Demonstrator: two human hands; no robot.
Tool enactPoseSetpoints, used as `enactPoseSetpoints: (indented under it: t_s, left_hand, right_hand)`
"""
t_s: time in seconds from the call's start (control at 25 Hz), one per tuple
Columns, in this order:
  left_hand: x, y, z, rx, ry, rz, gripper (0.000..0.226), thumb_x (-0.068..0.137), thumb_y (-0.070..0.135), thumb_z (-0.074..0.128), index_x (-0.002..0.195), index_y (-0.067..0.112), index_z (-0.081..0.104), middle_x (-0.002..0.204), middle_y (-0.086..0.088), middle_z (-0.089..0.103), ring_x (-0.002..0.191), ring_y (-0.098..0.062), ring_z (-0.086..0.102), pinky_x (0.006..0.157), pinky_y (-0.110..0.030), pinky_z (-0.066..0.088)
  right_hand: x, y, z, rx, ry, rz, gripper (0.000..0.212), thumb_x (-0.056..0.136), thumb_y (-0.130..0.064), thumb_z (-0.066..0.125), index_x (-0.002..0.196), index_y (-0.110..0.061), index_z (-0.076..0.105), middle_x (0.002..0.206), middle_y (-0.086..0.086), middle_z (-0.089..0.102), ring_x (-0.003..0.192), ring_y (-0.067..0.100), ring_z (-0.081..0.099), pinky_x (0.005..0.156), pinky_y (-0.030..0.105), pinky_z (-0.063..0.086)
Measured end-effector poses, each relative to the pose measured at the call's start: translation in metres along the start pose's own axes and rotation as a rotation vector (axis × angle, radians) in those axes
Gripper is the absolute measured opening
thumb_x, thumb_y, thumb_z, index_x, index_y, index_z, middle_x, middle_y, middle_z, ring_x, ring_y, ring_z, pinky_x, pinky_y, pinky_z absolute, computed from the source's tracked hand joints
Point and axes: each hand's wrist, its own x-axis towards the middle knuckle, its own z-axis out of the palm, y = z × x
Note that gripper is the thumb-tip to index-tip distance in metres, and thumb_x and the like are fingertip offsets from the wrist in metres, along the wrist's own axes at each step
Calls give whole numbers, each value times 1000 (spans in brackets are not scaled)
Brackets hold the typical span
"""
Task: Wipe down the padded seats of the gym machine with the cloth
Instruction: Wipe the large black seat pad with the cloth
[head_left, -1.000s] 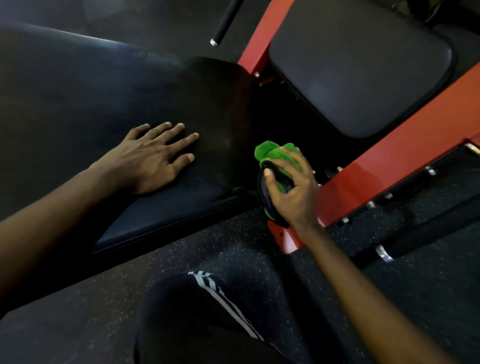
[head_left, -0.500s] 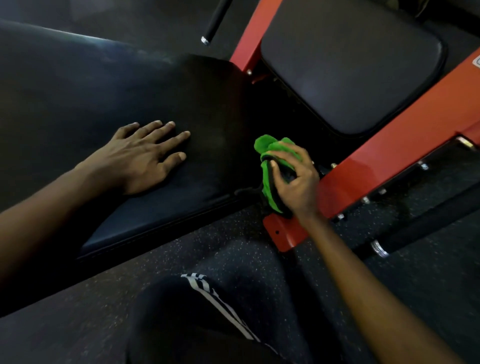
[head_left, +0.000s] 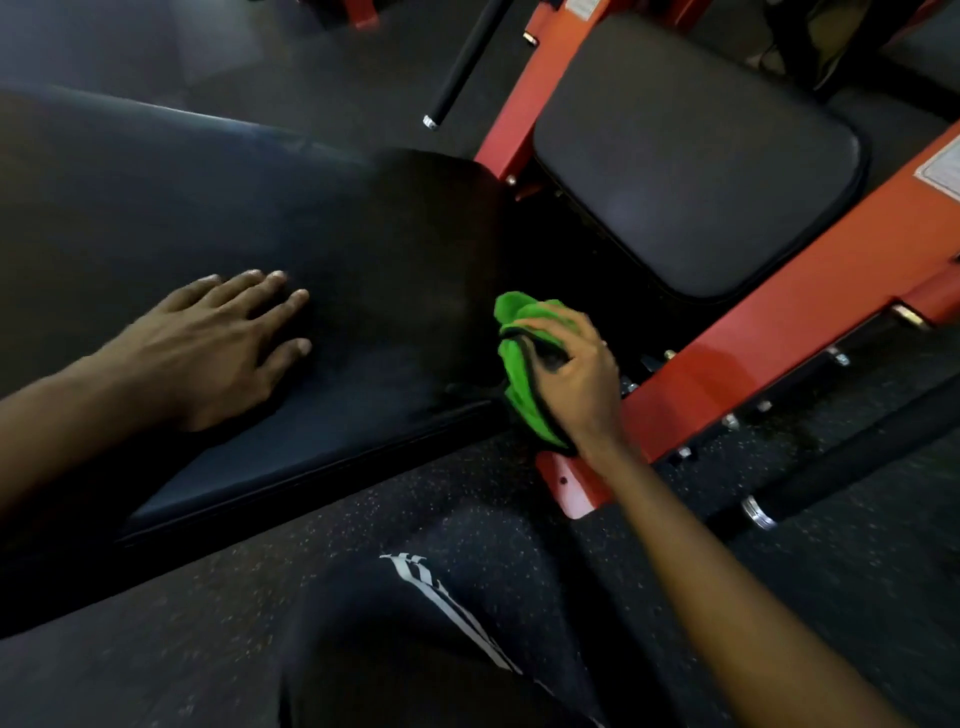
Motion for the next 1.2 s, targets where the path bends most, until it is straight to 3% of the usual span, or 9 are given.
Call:
enactPoseSetpoints:
  t_s: [0.12, 0.32, 0.4, 0.52, 0.68, 0.84, 0.96, 1.04, 1.2]
  left_hand:
    - [-20, -9, 8, -90, -9, -64, 88, 77, 77, -20, 158, 47, -4, 170, 6, -2, 155, -11, -4, 125, -35, -1]
    - [-15, -6, 11, -73, 28, -55, 105, 67, 78, -38, 159, 43, -4, 170, 2, -2, 156, -15, -1, 125, -38, 2]
    - [-15, -5, 9, -86, 31, -63, 99, 72, 78, -32, 160, 42, -4, 170, 2, -2, 156, -15, -2, 125, -37, 1]
    - [-18, -1, 7, -97, 45, -71, 88, 80, 73, -18, 160, 42, -2, 170, 3, 0, 157, -14, -1, 126, -36, 0]
    - [-19, -1, 6, -113, 57, -73, 87, 81, 72, -18, 161, 41, -2, 170, 3, -1, 156, -14, -2, 126, -36, -1]
    - [-19, 1, 5, -91, 48, -76, 90, 78, 71, -19, 161, 40, -2, 170, 2, -1, 157, -15, -2, 126, -35, -1]
    - [-18, 0, 5, -95, 53, -75, 89, 80, 71, -18, 161, 39, -1, 170, 1, 1, 157, -16, 0, 126, -36, 0]
    - [-18, 0, 6, -89, 60, -74, 89, 81, 71, -18, 162, 38, -1, 171, 1, 1, 157, -16, 0, 126, -37, 0]
    - [-18, 0, 7, -85, 54, -76, 82, 88, 71, -14, 162, 37, -1, 171, 0, 0, 157, -17, -2, 127, -38, 1]
  right_hand:
    - [-2, -32, 8, -46, 20, 52, 29, 91, -49, 67, 99, -24, 79, 117, -3, 69, 114, 14, 64, 99, 38, 51]
    - [-54, -147, 48, 55, -171, -258, 47, 82, -60, 71, 110, -23, 78, 135, 0, 64, 139, 24, 47, 118, 34, 37]
    - [-44, -119, 44, 82, -115, -318, 32, 86, -43, 74, 107, -19, 79, 128, 3, 68, 134, 24, 54, 113, 39, 43]
    - [-15, -43, 18, 32, -27, -141, 19, 91, -28, 70, 105, -18, 78, 120, 0, 70, 123, 16, 62, 107, 44, 48]
    - [-2, -37, 12, -61, -23, 67, 36, 93, -54, 61, 106, -24, 77, 124, -5, 67, 122, 13, 61, 102, 40, 50]
    - [-44, -121, 32, -38, -241, -137, 58, 84, -72, 58, 121, -29, 70, 144, -3, 55, 144, 21, 40, 121, 32, 32]
    - [-39, -102, 27, 4, -246, -276, 42, 86, -49, 71, 119, -24, 72, 139, -2, 59, 141, 20, 46, 118, 35, 38]
    - [-14, -59, 19, 20, -138, -139, 26, 88, -33, 74, 111, -21, 75, 125, -5, 66, 124, 11, 59, 108, 39, 48]
    - [17, -38, 9, -101, -48, 172, 24, 87, -40, 73, 106, -26, 75, 119, -8, 67, 107, 9, 65, 94, 39, 54]
